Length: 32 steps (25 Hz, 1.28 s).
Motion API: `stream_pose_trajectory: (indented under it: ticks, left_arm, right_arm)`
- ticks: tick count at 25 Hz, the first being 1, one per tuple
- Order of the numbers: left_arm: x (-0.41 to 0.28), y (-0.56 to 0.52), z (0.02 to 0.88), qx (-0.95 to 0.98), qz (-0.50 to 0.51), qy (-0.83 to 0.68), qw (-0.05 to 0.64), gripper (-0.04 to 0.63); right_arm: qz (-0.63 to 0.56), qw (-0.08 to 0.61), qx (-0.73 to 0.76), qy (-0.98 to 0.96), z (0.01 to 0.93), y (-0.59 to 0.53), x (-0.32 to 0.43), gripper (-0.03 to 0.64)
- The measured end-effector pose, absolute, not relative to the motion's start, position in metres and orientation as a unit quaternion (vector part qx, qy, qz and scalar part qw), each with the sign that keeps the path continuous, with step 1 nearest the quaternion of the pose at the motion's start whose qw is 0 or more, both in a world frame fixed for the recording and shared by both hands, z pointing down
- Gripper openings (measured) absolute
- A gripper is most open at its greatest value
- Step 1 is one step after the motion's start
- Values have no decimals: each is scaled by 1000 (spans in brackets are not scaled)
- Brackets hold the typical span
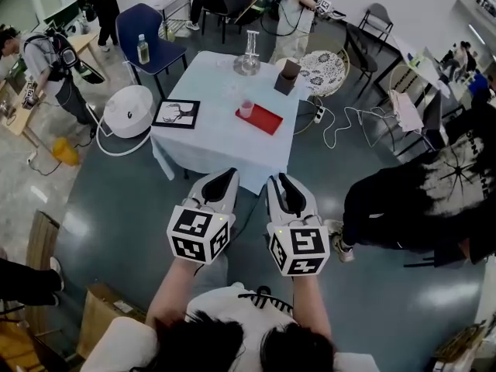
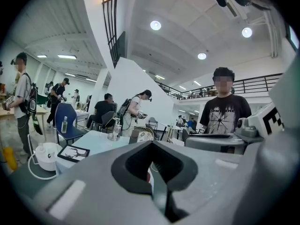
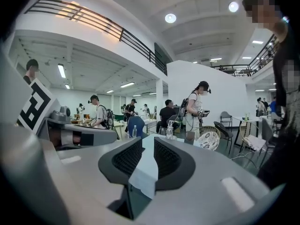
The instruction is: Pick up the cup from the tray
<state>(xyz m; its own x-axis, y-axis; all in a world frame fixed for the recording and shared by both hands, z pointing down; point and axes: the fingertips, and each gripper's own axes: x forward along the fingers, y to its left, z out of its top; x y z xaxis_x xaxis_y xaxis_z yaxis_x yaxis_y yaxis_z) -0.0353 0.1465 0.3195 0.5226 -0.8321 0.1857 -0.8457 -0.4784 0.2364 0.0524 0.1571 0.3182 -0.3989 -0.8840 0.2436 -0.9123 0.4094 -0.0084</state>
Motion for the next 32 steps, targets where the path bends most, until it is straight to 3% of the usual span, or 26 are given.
stream_pose_trajectory:
  ticks: [13,32]
  left_arm:
    - [-69,45,325,867,43,-470,164,0]
    - [-93,-72,348,877,60,-448,165,0]
  right_arm:
    - [90,112,544,-826,325,61,19,136]
    - [74,117,550,-824,348,-53,-4,314]
